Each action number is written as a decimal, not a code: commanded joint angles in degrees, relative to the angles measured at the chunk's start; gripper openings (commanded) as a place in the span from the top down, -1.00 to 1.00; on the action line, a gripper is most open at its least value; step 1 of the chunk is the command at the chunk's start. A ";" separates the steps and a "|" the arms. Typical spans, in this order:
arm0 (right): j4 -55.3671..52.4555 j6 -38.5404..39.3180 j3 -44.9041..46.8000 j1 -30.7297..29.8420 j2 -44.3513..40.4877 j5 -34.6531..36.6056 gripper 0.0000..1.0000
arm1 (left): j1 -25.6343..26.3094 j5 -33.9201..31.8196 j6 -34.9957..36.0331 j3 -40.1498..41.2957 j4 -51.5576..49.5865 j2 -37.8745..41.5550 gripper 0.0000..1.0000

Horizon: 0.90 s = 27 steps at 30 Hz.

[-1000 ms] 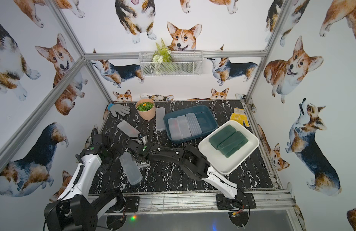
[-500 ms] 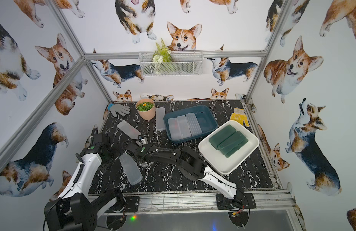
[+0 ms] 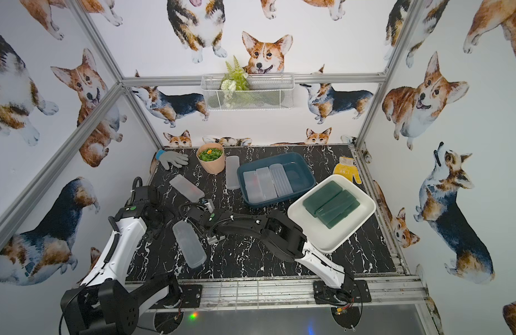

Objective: Place the pencil cases by color into the storage box
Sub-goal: Pick up the pencil case from the center of the board.

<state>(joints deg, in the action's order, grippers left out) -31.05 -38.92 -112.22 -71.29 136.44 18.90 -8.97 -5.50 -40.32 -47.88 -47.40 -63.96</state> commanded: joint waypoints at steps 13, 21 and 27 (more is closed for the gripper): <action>4.86 2.50 9.48 2.93 -13.39 -8.70 -0.20 | 2.14 6.58 1.16 -1.65 0.93 1.36 -0.94; 3.70 5.60 11.79 9.13 -20.46 -18.69 -0.20 | 3.27 8.90 -2.74 -3.01 5.18 0.50 -0.94; 2.07 9.32 13.68 19.10 -26.32 -24.43 -0.20 | 12.85 1.73 -5.48 -9.14 6.45 -5.36 -0.94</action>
<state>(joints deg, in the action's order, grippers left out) -28.27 -32.86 -99.37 -56.66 112.90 -0.51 -1.06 1.06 -42.87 -53.74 -43.18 -66.15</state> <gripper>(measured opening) 0.714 0.969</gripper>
